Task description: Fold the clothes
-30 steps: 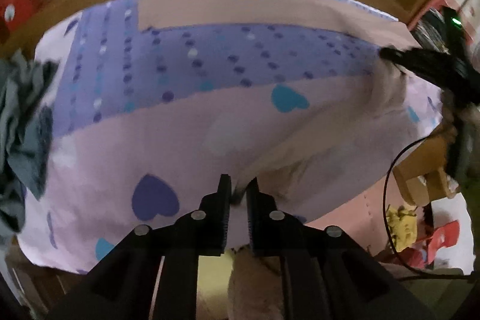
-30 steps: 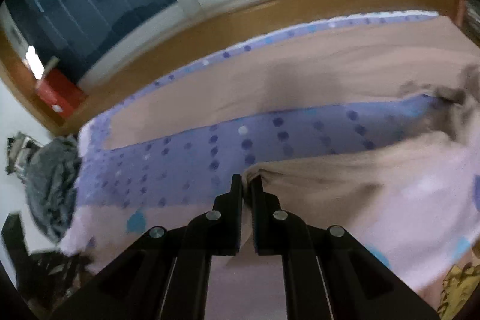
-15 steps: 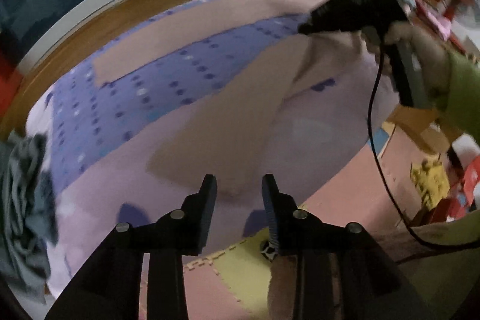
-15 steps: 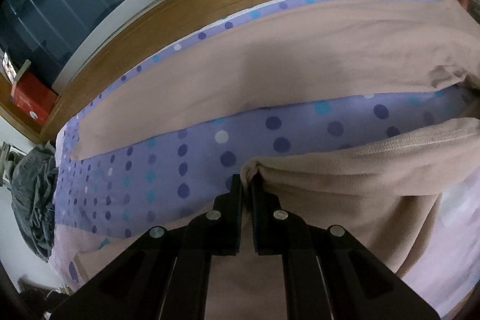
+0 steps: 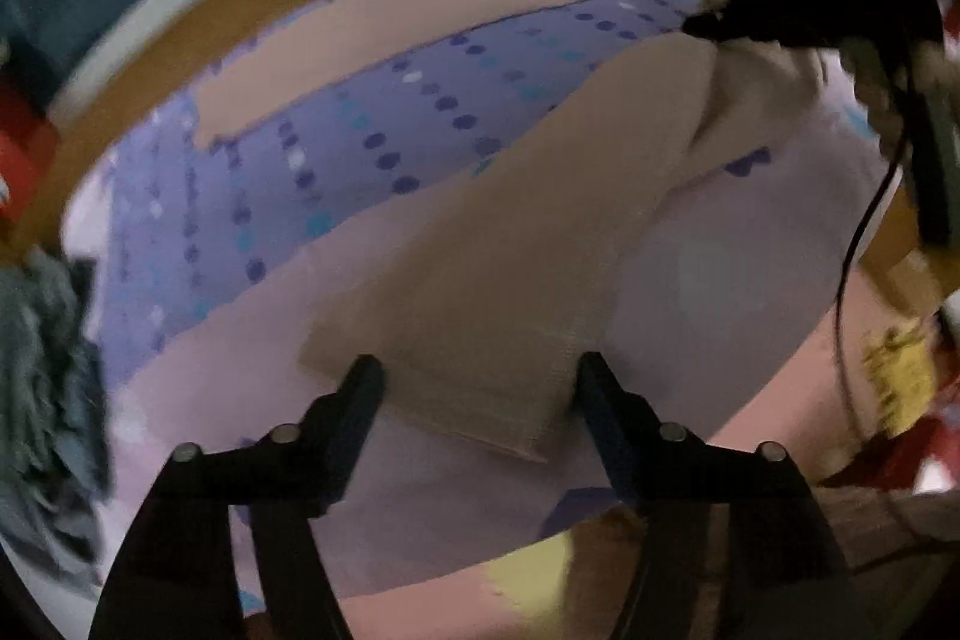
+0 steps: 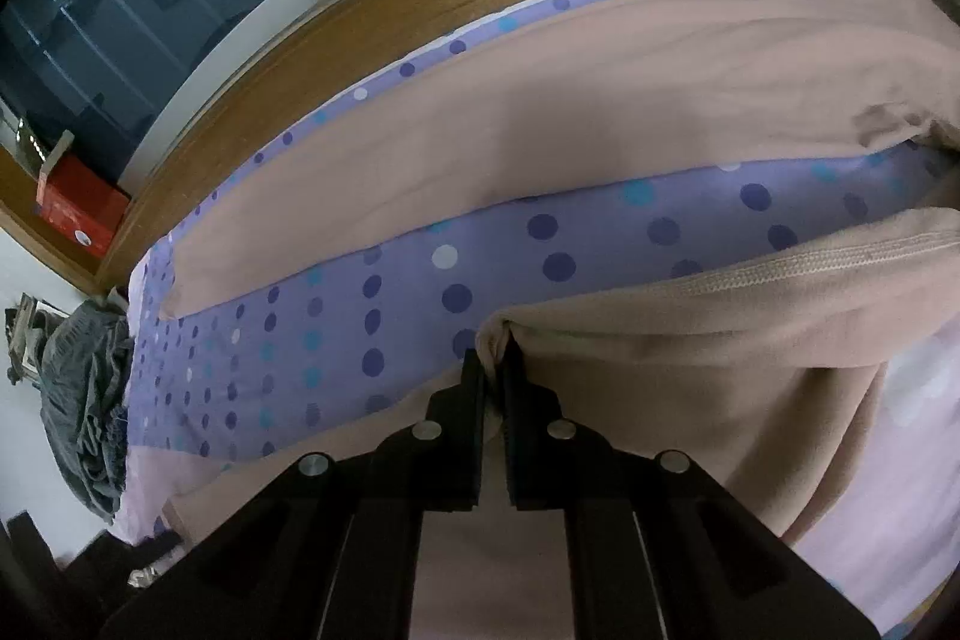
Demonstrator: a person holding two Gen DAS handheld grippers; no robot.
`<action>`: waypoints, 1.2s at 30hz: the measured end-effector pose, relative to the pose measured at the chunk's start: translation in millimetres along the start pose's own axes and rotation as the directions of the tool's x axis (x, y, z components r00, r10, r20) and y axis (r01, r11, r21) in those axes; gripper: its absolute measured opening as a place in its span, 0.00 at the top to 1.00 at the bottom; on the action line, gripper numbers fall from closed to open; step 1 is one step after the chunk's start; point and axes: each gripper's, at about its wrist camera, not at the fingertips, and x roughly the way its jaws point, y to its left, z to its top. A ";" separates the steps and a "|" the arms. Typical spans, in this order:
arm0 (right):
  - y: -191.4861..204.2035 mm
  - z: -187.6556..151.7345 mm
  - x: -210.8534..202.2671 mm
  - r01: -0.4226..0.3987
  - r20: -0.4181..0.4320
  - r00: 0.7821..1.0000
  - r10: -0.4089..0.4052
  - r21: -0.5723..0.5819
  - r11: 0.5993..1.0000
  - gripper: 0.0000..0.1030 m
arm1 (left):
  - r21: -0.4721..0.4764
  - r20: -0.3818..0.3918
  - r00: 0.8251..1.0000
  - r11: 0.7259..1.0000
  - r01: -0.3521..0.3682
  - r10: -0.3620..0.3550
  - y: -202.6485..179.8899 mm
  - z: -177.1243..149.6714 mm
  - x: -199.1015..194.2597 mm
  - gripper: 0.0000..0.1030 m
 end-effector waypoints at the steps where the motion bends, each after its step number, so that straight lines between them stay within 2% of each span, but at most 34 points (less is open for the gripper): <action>1: 0.0 -0.2 0.2 -0.001 0.002 1.000 0.001 0.000 1.000 0.96 | -0.021 -0.006 1.000 1.000 0.018 -0.018 3.2 0.7 0.4 0.52; 2: -0.4 -0.5 0.1 -0.004 0.003 1.000 0.004 0.001 1.000 0.96 | -0.041 -0.011 0.999 0.999 0.035 -0.035 6.2 1.3 0.8 0.74; 3: -0.8 -0.8 -0.1 -0.007 0.004 1.000 0.007 0.003 1.000 0.96 | -0.043 -0.016 0.999 0.998 0.039 -0.040 6.5 1.7 0.5 0.81; 5: -1.1 -0.7 0.4 -0.013 0.004 1.000 0.013 0.006 1.000 0.96 | -0.048 -0.025 0.998 0.998 0.049 -0.050 7.1 2.3 0.0 0.81; 7: -0.4 -0.8 0.6 -0.018 0.003 1.000 0.018 0.008 1.000 0.96 | -0.061 -0.045 0.993 0.992 0.108 -0.111 7.3 0.5 -0.4 0.78; 9: -0.5 -1.3 0.8 -0.022 0.005 1.000 0.022 0.010 1.000 0.96 | -0.074 -0.063 0.984 0.984 0.163 -0.168 7.3 -1.1 -0.7 0.54; 14: -0.1 -2.4 1.6 -0.023 0.016 1.000 0.023 0.012 1.000 0.96 | -0.006 -0.043 0.993 0.994 0.109 -0.109 -6.6 2.0 4.7 0.51; 16: 0.0 -3.0 1.9 -0.025 0.017 1.000 0.025 0.008 1.000 0.96 | 0.020 -0.035 0.996 0.996 0.087 -0.087 -11.8 3.3 6.9 0.58; 17: -0.6 -3.1 1.8 -0.029 0.017 0.999 0.029 0.008 1.000 0.96 | 0.011 -0.032 0.996 0.996 0.084 -0.084 -9.1 5.1 7.2 0.83; 18: -1.2 -3.1 1.7 -0.033 0.016 0.999 0.033 0.009 0.999 0.95 | 0.002 -0.029 0.996 0.997 0.083 -0.083 -6.2 6.9 7.4 0.93; 21: -4.1 -4.4 -2.2 -0.034 0.013 0.999 0.034 0.007 0.999 0.95 | -0.074 -0.044 0.990 0.988 0.134 -0.137 6.3 11.6 3.1 0.93; 23: -2.3 -6.5 -9.6 -0.014 0.020 1.000 0.014 -0.013 1.000 0.95 | -0.099 -0.008 0.989 0.984 0.147 -0.148 10.6 14.7 -17.8 0.93; 27: 9.9 -7.7 -41.4 -0.026 0.064 0.997 0.032 -0.095 0.995 0.95 | -0.192 0.065 0.982 0.963 0.188 -0.179 28.1 24.5 -63.5 0.93; 30: 26.7 0.2 -57.2 0.004 0.104 0.994 0.015 -0.180 0.984 0.95 | -0.271 0.099 0.979 0.942 0.200 -0.180 59.9 34.3 -73.3 0.93; 31: 31.0 4.1 -56.9 0.011 0.112 0.994 0.012 -0.201 0.979 0.95 | -0.292 0.102 0.980 0.937 0.193 -0.170 69.0 39.3 -69.1 0.93; 34: 36.6 18.6 -34.8 -0.007 0.090 0.996 0.026 -0.203 0.979 0.95 | -0.320 0.074 0.994 0.942 0.104 -0.085 84.7 46.7 -47.1 0.92; 36: 37.8 27.6 -13.7 -0.043 0.060 0.997 0.054 -0.179 0.983 0.95 | -0.335 0.015 0.998 0.940 0.065 -0.064 94.1 54.0 -12.9 0.90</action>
